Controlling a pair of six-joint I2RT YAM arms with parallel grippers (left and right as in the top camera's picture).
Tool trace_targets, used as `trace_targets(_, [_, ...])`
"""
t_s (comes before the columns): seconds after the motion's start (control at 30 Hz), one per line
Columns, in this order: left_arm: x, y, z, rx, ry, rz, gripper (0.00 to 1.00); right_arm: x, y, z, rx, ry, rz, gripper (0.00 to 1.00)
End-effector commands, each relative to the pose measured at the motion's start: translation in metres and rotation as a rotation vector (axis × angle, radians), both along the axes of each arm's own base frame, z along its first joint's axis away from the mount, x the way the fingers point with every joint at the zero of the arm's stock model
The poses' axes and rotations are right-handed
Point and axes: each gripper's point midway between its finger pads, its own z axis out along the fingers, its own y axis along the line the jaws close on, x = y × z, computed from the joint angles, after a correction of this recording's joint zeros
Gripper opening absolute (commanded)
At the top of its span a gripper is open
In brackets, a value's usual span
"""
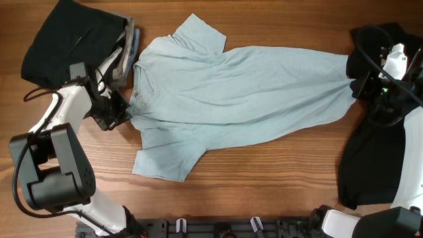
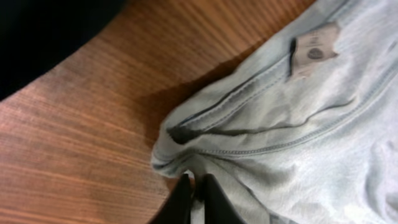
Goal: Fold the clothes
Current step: 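Grasp the T-shirt's left collar edge with the left gripper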
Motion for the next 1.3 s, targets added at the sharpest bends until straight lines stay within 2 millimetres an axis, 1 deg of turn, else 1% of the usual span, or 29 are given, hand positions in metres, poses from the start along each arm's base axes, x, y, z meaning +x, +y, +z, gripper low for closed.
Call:
trace_targets(0.0, [-0.005, 0.006, -0.006, 0.024, 0.033, 0.007, 0.04, 0.003, 0.002, 0.013, 0.004, -0.034, 0.003, 0.04])
trace_targets(0.13, [-0.026, 0.001, -0.005, 0.004, 0.121, 0.000, 0.04, 0.002, 0.002, 0.012, 0.002, -0.031, 0.001, 0.04])
trace_targets(0.23, [-0.039, -0.003, -0.004, -0.010, 0.173, -0.002, 0.04, 0.003, 0.001, 0.013, -0.002, -0.038, 0.001, 0.04])
trace_targets(0.27, [-0.041, -0.004, -0.003, -0.015, 0.181, -0.002, 0.16, 0.003, 0.001, 0.013, -0.002, -0.039, 0.001, 0.04])
trace_targets(0.3, [-0.042, -0.004, -0.002, -0.016, 0.182, -0.003, 0.31, 0.003, 0.001, 0.013, -0.003, -0.038, 0.001, 0.04])
trace_targets(0.33, [-0.041, -0.004, -0.001, -0.015, 0.178, -0.004, 0.34, 0.003, 0.000, 0.013, -0.009, -0.035, -0.003, 0.04])
trace_targets(0.37, [-0.039, -0.003, 0.001, -0.011, 0.163, -0.017, 0.41, 0.003, -0.002, 0.012, -0.019, -0.030, -0.009, 0.04])
trace_targets(0.43, [-0.035, -0.001, 0.005, 0.000, 0.139, -0.032, 0.44, 0.003, -0.003, 0.012, -0.021, -0.031, -0.011, 0.04])
trace_targets(0.57, [-0.026, 0.003, 0.006, 0.024, 0.100, -0.052, 0.45, 0.004, -0.003, 0.012, -0.024, -0.036, -0.010, 0.04])
trace_targets(0.6, [-0.025, 0.008, 0.004, 0.053, 0.101, -0.051, 0.47, 0.004, -0.003, 0.012, -0.023, -0.036, -0.011, 0.04])
trace_targets(0.67, [-0.023, 0.025, 0.000, 0.152, 0.101, -0.048, 0.50, 0.004, -0.003, 0.013, -0.024, -0.036, -0.011, 0.04])
trace_targets(0.7, [-0.020, 0.027, 0.000, 0.164, 0.089, -0.047, 0.50, 0.004, -0.004, 0.012, -0.025, -0.036, -0.012, 0.04])
trace_targets(0.73, [-0.018, 0.028, -0.002, 0.165, 0.078, -0.046, 0.48, 0.004, -0.004, 0.012, -0.026, -0.035, -0.012, 0.04])
trace_targets(0.77, [-0.017, 0.027, -0.004, 0.163, 0.069, -0.046, 0.42, 0.004, -0.004, 0.012, -0.026, -0.035, -0.012, 0.04])
trace_targets(0.83, [-0.020, 0.021, -0.012, 0.136, 0.060, -0.049, 0.38, 0.004, -0.004, 0.012, -0.026, -0.035, -0.012, 0.04])
trace_targets(0.9, [-0.023, 0.016, -0.019, 0.115, 0.053, -0.049, 0.37, 0.004, -0.004, 0.012, -0.026, -0.035, -0.013, 0.04])
trace_targets(1.03, [-0.033, -0.004, -0.031, 0.014, 0.046, -0.053, 0.36, 0.004, -0.004, 0.012, -0.024, -0.034, -0.016, 0.04])
trace_targets(1.1, [-0.032, -0.003, -0.031, 0.016, 0.041, -0.053, 0.38, 0.004, -0.004, 0.012, -0.023, -0.034, -0.016, 0.04])
trace_targets(1.17, [-0.025, -0.002, -0.031, 0.022, 0.012, -0.052, 0.37, 0.004, -0.004, 0.012, -0.024, -0.034, -0.016, 0.04])
trace_targets(1.2, [-0.022, -0.004, -0.030, 0.010, -0.004, -0.051, 0.34, 0.004, -0.004, 0.012, -0.023, -0.034, -0.016, 0.04])
trace_targets(1.23, [-0.020, -0.006, -0.029, -0.003, -0.013, -0.051, 0.30, 0.004, -0.004, 0.012, -0.023, -0.034, -0.016, 0.04])
trace_targets(1.27, [-0.019, -0.006, -0.029, -0.004, -0.016, -0.051, 0.22, 0.004, -0.004, 0.012, -0.023, -0.033, -0.016, 0.04])
